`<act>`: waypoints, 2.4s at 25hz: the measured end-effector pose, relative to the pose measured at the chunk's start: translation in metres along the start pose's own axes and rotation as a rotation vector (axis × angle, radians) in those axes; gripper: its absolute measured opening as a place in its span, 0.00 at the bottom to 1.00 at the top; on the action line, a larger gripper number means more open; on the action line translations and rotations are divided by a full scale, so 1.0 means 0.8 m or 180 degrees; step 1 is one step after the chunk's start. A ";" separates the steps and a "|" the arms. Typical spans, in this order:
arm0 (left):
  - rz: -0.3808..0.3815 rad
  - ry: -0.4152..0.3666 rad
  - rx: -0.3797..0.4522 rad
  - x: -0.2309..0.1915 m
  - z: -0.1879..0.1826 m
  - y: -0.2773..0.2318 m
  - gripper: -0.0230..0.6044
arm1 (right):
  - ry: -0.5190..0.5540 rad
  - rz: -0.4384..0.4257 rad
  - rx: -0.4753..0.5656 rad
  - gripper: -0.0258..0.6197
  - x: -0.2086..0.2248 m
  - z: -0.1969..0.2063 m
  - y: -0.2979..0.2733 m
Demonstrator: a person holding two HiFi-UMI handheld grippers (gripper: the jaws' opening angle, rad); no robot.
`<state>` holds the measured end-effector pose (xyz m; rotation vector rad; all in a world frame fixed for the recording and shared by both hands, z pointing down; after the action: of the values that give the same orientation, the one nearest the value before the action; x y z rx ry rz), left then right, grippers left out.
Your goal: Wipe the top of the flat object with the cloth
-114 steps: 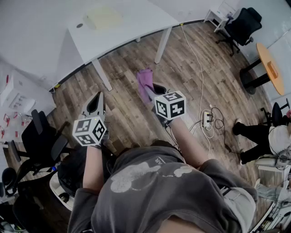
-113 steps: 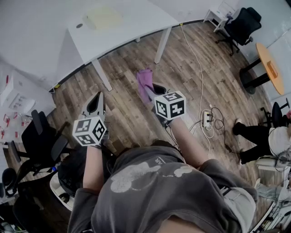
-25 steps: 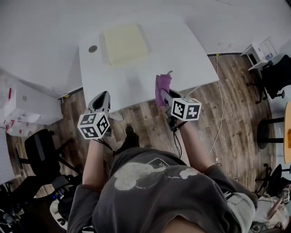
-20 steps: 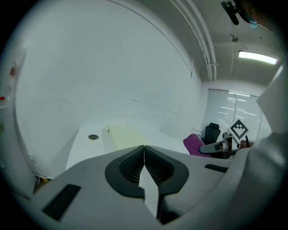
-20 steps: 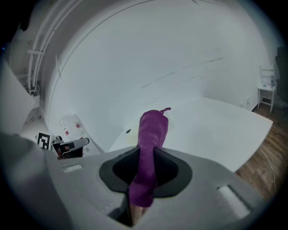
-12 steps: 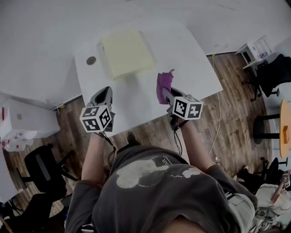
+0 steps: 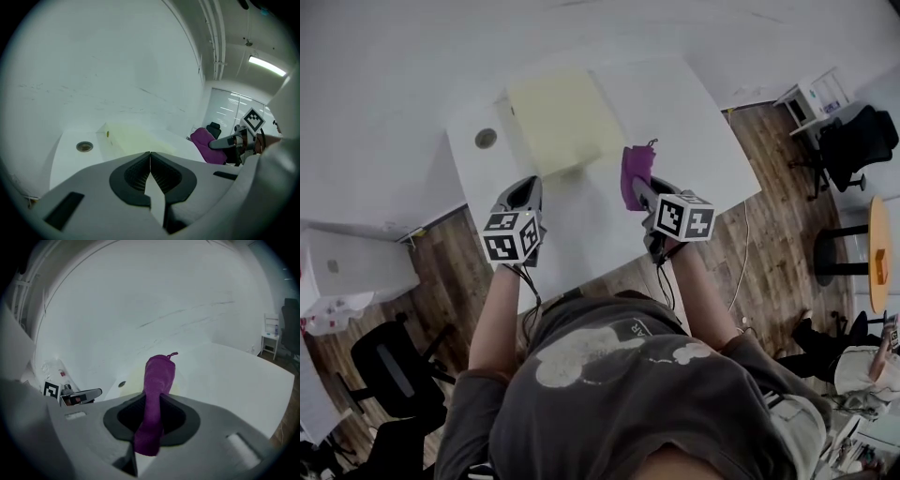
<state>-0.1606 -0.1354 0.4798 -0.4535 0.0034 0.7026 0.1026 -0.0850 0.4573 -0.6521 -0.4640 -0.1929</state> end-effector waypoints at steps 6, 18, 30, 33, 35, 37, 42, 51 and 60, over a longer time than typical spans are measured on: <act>0.0077 0.0003 -0.0072 -0.013 0.003 -0.020 0.03 | 0.0049 0.0008 -0.0121 0.15 -0.011 0.001 -0.019; -0.0142 0.0102 -0.0265 -0.012 0.006 -0.056 0.03 | 0.0137 -0.0224 -0.0335 0.15 0.021 -0.031 -0.060; -0.0389 0.0190 -0.0545 -0.012 0.007 -0.106 0.03 | 0.0427 -0.0487 -0.0478 0.15 0.055 -0.099 -0.116; -0.0471 0.0230 -0.0624 -0.016 0.010 -0.114 0.03 | 0.0425 -0.0534 -0.0465 0.15 0.063 -0.120 -0.132; -0.0517 0.0263 -0.0679 -0.018 0.015 -0.114 0.03 | 0.0437 -0.0570 -0.0448 0.15 0.065 -0.134 -0.140; -0.0558 0.0301 -0.0711 -0.018 0.019 -0.112 0.03 | 0.0471 -0.0617 -0.0436 0.15 0.063 -0.147 -0.147; -0.0632 0.0323 -0.0752 -0.019 0.022 -0.115 0.03 | 0.0604 -0.0769 -0.0470 0.15 0.047 -0.170 -0.177; -0.0758 0.0102 -0.0863 -0.017 0.023 -0.122 0.03 | 0.1077 -0.1186 -0.0683 0.15 -0.028 -0.181 -0.256; -0.0809 0.0241 -0.0808 -0.020 0.026 -0.120 0.03 | 0.1423 -0.1465 -0.0844 0.15 -0.102 -0.183 -0.338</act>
<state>-0.1162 -0.2015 0.5392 -0.7102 -0.0718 0.4364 -0.0030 -0.3854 0.4623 -0.7285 -0.1489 -0.8293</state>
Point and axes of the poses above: the fingertips, and each gripper's own axes: y backward along the fingers, x to its right, z out of its underside, the point moved 5 cm from there along y, backward along the fingers, and after that the axes turned 9 degrees about -y, right-handed, at the moved point
